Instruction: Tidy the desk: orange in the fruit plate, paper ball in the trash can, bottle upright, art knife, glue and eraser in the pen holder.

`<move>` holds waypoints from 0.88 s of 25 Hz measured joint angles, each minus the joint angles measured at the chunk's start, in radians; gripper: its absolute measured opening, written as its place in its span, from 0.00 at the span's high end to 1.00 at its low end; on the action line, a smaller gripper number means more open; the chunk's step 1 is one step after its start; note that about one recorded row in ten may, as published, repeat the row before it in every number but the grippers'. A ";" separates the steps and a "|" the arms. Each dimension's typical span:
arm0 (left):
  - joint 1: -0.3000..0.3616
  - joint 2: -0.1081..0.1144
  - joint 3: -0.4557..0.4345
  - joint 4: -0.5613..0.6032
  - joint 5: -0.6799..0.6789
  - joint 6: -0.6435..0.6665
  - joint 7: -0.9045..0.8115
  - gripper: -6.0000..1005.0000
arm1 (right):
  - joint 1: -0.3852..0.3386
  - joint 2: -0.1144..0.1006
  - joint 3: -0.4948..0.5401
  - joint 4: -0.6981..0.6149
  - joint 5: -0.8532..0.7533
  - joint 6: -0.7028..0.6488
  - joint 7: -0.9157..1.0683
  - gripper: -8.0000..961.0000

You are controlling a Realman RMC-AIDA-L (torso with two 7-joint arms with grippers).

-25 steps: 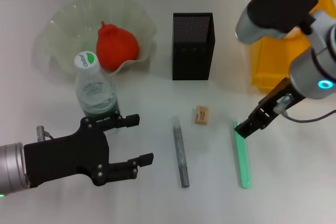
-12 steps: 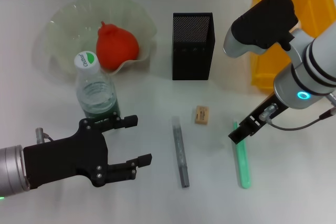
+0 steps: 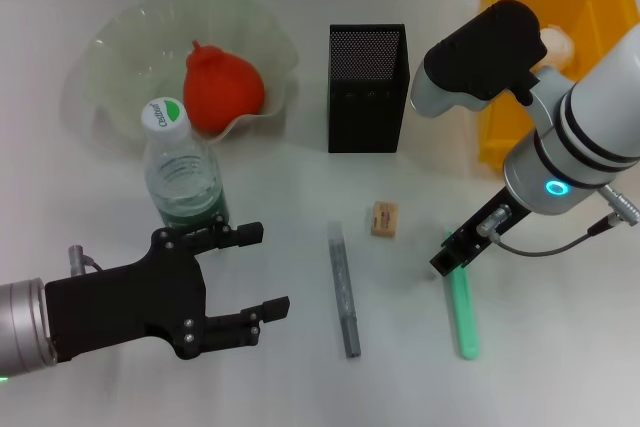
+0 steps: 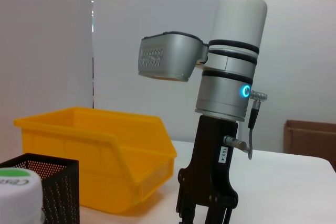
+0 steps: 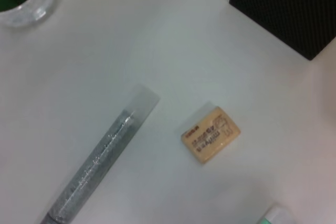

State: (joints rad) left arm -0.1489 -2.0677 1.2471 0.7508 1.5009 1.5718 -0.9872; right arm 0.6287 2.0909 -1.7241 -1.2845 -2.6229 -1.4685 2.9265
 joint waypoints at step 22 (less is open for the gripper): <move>-0.001 0.000 0.000 -0.007 0.001 -0.004 0.001 0.22 | 0.027 -0.002 0.000 0.047 0.000 -0.001 -0.008 0.70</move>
State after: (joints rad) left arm -0.1498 -2.0678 1.2471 0.7439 1.5017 1.5675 -0.9863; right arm 0.6559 2.0894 -1.7237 -1.2372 -2.6231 -1.4693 2.9189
